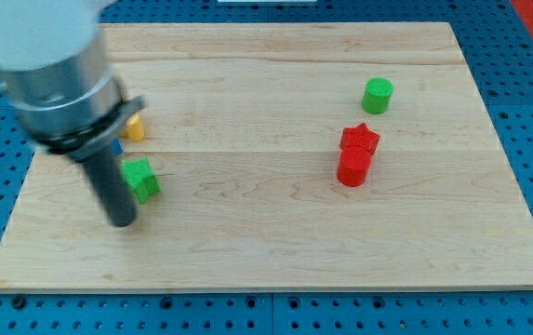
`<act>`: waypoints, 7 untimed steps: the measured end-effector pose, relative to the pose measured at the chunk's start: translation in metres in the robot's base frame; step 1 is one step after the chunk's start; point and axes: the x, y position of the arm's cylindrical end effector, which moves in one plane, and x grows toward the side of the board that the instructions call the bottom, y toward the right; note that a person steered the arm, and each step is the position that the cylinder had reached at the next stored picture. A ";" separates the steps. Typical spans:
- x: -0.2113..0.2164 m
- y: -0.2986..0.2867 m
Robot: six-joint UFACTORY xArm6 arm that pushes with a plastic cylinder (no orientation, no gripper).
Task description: Separate the yellow and blue blocks with each other
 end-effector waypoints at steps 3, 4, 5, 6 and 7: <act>-0.088 -0.003; -0.120 -0.011; -0.129 -0.004; -0.145 0.003; -0.191 0.029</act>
